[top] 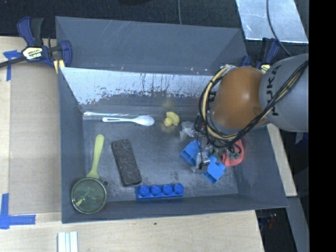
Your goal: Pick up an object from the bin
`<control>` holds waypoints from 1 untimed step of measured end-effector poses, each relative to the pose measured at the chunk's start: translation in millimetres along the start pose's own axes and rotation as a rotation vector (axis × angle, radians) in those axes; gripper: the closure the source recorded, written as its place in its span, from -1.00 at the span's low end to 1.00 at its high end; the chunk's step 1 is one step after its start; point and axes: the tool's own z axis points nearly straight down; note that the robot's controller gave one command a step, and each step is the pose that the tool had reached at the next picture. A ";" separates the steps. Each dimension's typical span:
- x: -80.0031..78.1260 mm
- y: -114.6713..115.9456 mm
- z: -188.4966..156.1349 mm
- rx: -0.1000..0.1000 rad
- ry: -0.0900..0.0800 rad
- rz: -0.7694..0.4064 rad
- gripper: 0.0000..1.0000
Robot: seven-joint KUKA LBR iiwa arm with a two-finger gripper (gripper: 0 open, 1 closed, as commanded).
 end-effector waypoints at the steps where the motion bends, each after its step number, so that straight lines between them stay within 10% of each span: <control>1: -9.5 -25.2 2.4 -0.001 -0.005 0.056 -1.00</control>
Offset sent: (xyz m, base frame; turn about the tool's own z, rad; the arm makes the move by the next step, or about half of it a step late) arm 0.0496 -0.0674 0.0032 0.1216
